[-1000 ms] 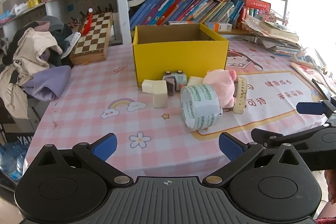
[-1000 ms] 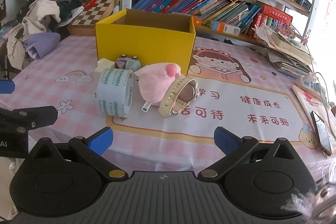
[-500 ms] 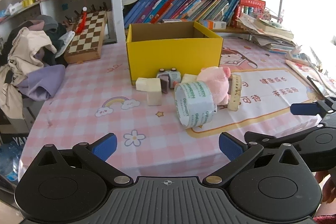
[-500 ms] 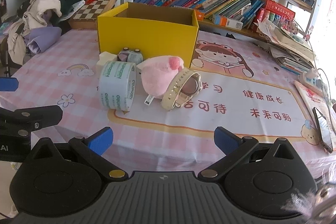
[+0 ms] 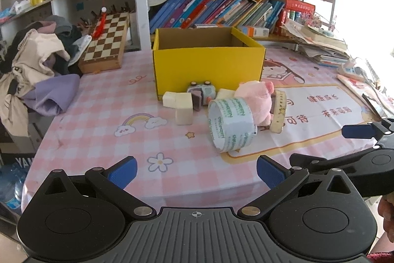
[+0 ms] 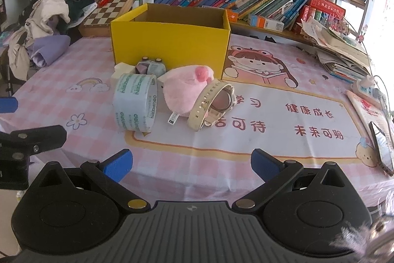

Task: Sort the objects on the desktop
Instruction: 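Move left tool toward the tape roll while right tool approaches the beige watch, then close left tool on the clear tape roll while right tool grasps the beige watch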

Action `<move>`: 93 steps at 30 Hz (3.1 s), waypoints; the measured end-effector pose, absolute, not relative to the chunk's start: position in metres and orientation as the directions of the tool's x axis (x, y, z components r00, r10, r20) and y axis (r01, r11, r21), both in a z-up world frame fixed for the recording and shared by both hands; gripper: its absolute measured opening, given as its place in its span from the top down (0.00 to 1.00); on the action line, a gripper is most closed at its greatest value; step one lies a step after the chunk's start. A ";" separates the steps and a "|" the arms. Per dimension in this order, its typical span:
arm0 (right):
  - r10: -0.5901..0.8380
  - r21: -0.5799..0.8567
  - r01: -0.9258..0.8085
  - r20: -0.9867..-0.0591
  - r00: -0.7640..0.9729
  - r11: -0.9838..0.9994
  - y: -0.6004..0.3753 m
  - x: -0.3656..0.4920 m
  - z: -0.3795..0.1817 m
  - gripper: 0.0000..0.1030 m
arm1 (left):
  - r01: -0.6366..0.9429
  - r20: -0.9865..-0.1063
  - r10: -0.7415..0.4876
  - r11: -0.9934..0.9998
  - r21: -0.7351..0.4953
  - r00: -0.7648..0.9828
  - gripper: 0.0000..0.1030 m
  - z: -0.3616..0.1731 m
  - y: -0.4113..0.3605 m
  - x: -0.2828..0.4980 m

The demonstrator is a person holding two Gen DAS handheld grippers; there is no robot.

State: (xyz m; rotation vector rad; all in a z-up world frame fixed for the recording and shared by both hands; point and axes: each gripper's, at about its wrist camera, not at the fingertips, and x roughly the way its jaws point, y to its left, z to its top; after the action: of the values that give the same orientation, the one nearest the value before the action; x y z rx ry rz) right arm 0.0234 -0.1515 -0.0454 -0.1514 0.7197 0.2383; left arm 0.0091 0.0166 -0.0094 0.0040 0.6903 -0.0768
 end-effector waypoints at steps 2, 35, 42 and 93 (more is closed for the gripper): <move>0.167 -0.051 -0.268 -0.667 0.727 0.962 -0.152 0.025 -0.045 0.00 | 0.075 -0.638 -0.079 0.997 -0.034 0.766 0.00 -0.010 0.018 0.010; 0.200 -0.001 -0.285 -0.709 0.676 0.959 -0.170 0.079 -0.056 0.01 | 0.088 -0.714 -0.097 0.995 -0.049 0.693 0.00 -0.028 -0.003 0.059; 0.208 0.004 -0.291 -0.711 0.672 0.957 -0.173 0.100 -0.055 0.02 | 0.120 -0.706 -0.111 0.992 -0.037 0.700 0.00 -0.028 -0.014 0.073; 0.299 0.058 -0.345 -0.644 0.704 0.937 -0.177 0.155 -0.036 0.89 | 0.111 -0.655 -0.144 0.990 -0.091 0.742 0.59 -0.025 -0.002 0.121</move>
State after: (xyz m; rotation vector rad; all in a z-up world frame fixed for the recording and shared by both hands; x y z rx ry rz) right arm 0.1550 -0.1770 -0.0360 -0.0684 0.7038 0.3586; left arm 0.1214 -0.0015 -0.0248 -0.0472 0.7218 -0.1397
